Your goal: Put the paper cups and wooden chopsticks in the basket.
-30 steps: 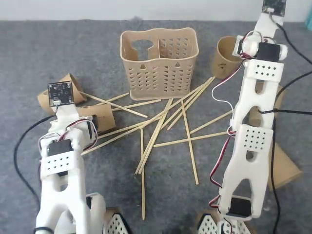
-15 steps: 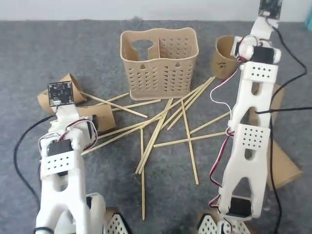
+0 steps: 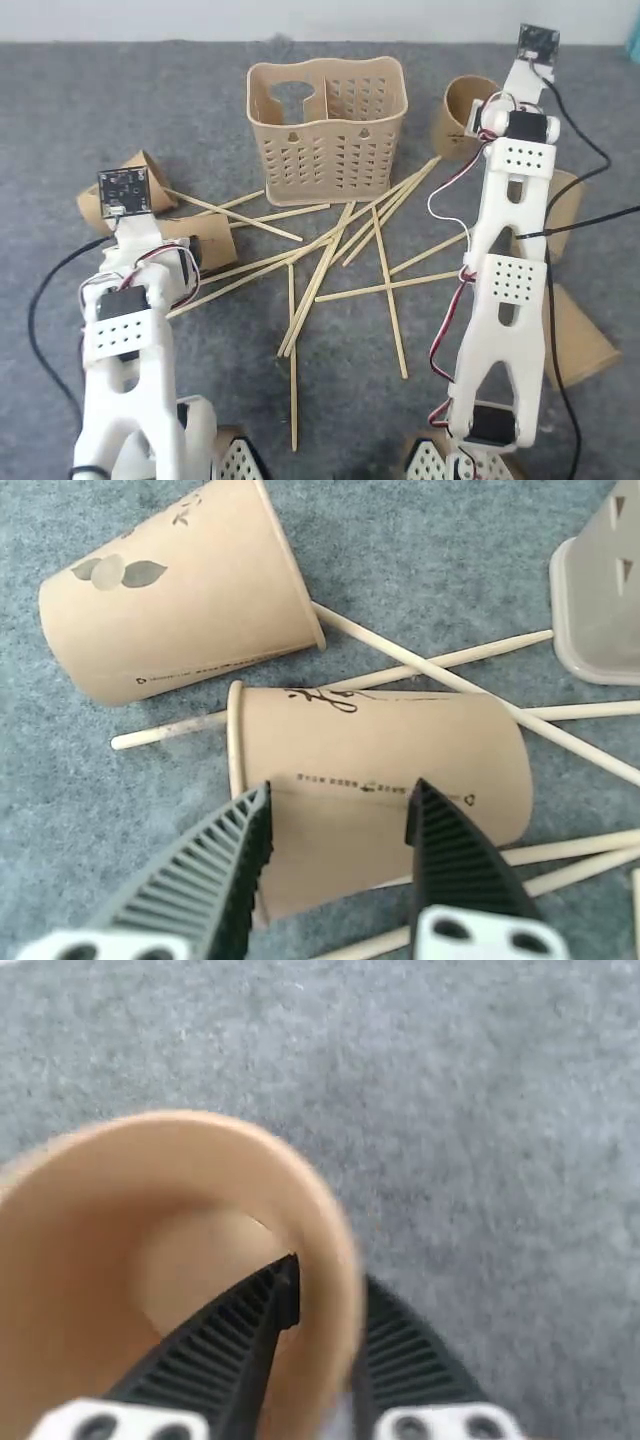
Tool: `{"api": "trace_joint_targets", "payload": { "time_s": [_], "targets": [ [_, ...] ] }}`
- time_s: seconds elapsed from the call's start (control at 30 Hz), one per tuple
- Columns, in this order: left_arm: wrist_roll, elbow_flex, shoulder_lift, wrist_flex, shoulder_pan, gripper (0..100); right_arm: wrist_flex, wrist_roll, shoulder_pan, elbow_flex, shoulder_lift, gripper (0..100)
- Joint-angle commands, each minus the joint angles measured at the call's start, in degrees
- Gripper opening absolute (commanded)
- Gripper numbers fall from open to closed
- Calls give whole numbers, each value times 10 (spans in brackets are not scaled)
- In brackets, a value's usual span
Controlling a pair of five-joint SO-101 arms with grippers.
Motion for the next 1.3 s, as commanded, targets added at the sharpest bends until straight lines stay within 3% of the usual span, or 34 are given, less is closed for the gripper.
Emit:
{"api": "trace_joint_targets", "payload": {
  "time_s": [0.0,0.4,0.77,1.13,1.27],
  "targets": [
    [4,7,18,2,4,218,58,-59,-4,-54,-32,3],
    [4,7,18,2,4,218,202,-84,-4,-51,-230,6],
    [4,7,18,2,4,218,191,-138,-15,-50,-391,6],
    [3,7,18,2,4,218,253,-164,-146,-48,-485,6],
    [2,7,18,2,4,218,267,-122,-171,-39,-488,6]
  ]
}}
